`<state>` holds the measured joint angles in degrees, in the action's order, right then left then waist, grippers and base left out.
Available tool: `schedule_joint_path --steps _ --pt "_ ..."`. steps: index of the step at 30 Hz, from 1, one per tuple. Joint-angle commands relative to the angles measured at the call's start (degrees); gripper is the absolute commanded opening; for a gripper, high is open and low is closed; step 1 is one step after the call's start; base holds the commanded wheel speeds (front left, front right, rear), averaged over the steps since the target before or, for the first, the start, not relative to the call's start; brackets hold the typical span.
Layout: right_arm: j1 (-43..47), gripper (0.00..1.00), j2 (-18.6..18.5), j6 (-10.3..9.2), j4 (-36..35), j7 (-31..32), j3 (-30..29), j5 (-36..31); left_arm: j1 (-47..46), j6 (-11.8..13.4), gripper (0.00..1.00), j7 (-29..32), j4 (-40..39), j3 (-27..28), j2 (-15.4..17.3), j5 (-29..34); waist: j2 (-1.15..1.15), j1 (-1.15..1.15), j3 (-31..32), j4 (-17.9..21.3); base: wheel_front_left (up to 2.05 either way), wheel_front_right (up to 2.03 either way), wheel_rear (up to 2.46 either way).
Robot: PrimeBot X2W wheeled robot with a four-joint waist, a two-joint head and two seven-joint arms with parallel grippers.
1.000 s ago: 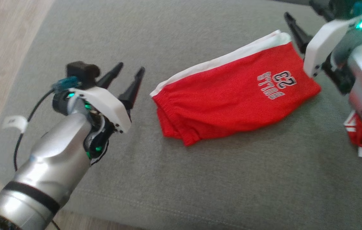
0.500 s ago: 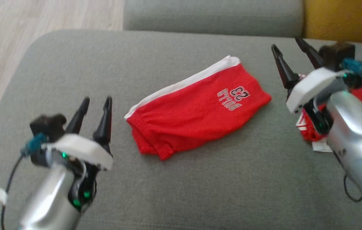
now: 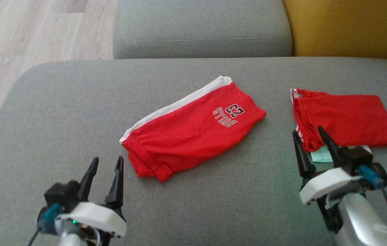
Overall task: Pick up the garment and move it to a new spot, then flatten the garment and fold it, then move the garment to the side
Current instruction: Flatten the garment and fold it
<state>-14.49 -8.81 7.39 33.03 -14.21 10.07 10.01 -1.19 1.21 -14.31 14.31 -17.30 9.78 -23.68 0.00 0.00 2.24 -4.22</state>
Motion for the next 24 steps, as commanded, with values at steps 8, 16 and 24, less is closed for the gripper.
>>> schedule_joint_path --steps 8,16,24 --pt "5.36 1.00 4.20 0.10 -8.83 1.75 -3.75 -6.74 2.18 -2.56 1.00 -0.69 -4.11 8.71 -4.72 6.16 0.00 0.00 -0.27 -0.47 0.00 0.00 0.00" --pt "7.66 1.00 5.38 0.10 -12.65 4.52 -4.91 -8.17 1.53 -5.37 1.00 -0.69 -3.52 11.47 -6.40 9.26 0.00 0.00 -1.04 -1.42 0.00 0.00 0.00" --pt "5.91 1.00 5.89 0.10 -12.32 11.22 -3.72 8.93 0.06 -6.86 1.00 -0.69 -2.63 11.33 -6.85 9.58 0.00 0.00 -3.29 -4.63 0.00 0.00 0.00"
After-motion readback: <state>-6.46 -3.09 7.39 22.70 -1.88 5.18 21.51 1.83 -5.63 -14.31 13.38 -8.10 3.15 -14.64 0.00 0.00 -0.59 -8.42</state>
